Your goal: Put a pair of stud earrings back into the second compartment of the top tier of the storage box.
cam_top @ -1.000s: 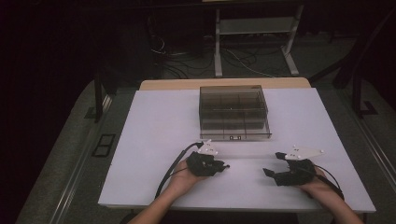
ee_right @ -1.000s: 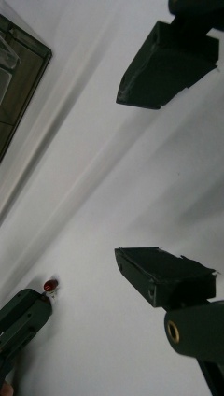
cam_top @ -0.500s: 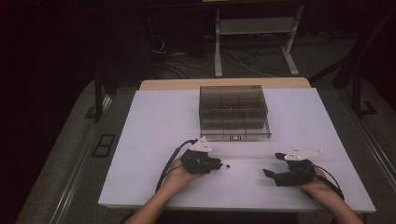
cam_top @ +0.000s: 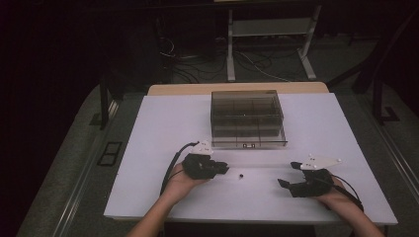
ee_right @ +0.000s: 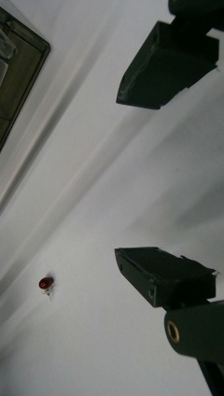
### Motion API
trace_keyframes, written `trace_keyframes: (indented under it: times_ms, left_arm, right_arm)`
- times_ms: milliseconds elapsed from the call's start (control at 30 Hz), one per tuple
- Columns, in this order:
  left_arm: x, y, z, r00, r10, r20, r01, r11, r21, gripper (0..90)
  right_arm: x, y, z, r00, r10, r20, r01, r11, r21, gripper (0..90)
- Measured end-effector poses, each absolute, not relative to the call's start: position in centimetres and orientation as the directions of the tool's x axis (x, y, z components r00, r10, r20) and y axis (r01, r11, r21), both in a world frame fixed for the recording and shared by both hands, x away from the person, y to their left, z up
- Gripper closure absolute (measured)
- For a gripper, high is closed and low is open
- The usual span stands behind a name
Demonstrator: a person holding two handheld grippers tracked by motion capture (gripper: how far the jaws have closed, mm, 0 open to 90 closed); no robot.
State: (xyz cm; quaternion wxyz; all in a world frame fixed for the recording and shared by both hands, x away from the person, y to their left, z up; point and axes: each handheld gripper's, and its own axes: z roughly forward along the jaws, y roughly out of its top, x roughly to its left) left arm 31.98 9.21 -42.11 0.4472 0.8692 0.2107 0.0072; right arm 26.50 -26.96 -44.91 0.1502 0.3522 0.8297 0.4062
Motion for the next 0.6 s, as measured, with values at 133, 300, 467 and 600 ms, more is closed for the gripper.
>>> trace_keyframes:
  times_ms: [133,300,467,600]
  left_arm:
    - [32.1,9.3,-41.6,0.911,0.368,-0.187,0.365,-0.507,0.781,79.0]
    - [32.5,9.1,-40.9,0.914,0.362,-0.183,0.359,-0.511,0.781,79.0]
    - [33.1,9.0,-40.0,0.918,0.355,-0.174,0.348,-0.516,0.782,79.0]
    - [33.6,8.9,-39.3,0.920,0.353,-0.169,0.342,-0.513,0.787,79.0]
  right_arm:
    - [26.5,-27.0,-44.9,-0.704,0.709,0.039,0.464,0.419,0.780,20.4]
    - [26.5,-27.0,-44.9,-0.703,0.711,0.037,0.463,0.417,0.782,20.4]
    - [26.5,-27.0,-44.8,-0.702,0.711,0.039,0.462,0.413,0.785,20.4]
    - [26.5,-27.0,-44.8,-0.698,0.714,0.045,0.467,0.407,0.785,20.4]
